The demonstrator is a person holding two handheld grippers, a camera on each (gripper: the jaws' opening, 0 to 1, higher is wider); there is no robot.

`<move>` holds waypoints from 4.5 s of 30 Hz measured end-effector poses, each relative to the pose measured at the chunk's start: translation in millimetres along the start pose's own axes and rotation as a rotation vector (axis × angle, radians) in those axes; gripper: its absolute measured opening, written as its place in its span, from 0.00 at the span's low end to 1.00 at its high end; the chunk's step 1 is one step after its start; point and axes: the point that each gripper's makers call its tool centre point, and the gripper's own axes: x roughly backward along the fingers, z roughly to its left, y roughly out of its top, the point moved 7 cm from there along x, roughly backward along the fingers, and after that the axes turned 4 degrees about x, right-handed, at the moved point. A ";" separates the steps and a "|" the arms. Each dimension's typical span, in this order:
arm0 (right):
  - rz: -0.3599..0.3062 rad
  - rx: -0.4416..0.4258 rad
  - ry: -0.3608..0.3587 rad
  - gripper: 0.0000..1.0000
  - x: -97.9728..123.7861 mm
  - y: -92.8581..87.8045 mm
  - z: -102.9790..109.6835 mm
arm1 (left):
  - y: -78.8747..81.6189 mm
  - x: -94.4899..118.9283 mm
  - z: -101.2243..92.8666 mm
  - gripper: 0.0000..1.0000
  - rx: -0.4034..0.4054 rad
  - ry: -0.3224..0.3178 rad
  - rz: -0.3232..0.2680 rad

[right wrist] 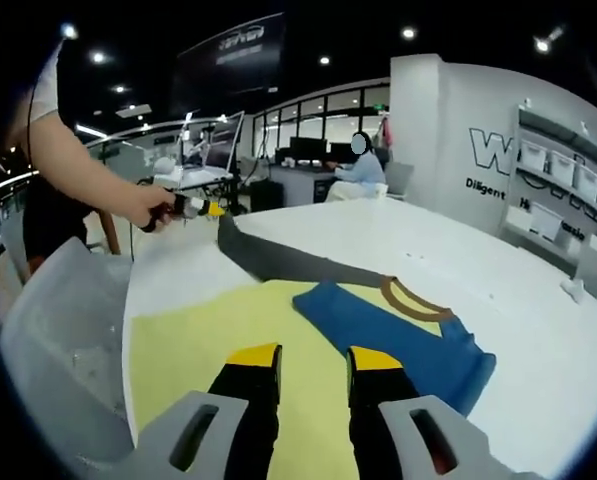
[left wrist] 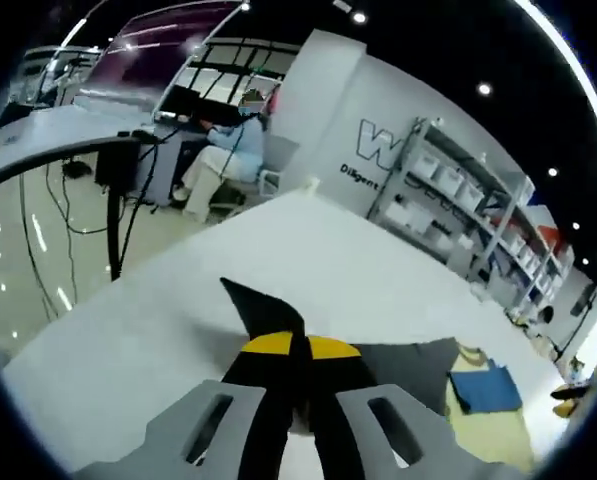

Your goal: Fold the garment on the visible template until the final outline fits inside the template.

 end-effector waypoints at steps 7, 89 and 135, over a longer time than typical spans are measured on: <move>-0.007 -0.019 -0.027 0.20 14.6 -4.2 -1.0 | 13.9 -23.8 -63.1 0.01 -0.004 -0.178 -0.032; 0.043 -0.100 -0.139 0.19 82.9 -47.3 -4.8 | -242.3 -89.7 -323.3 0.02 -0.301 -0.735 0.563; 0.010 -0.071 -0.074 0.24 54.3 -28.0 -2.0 | -184.9 -56.9 -323.8 0.36 -0.429 -0.828 0.480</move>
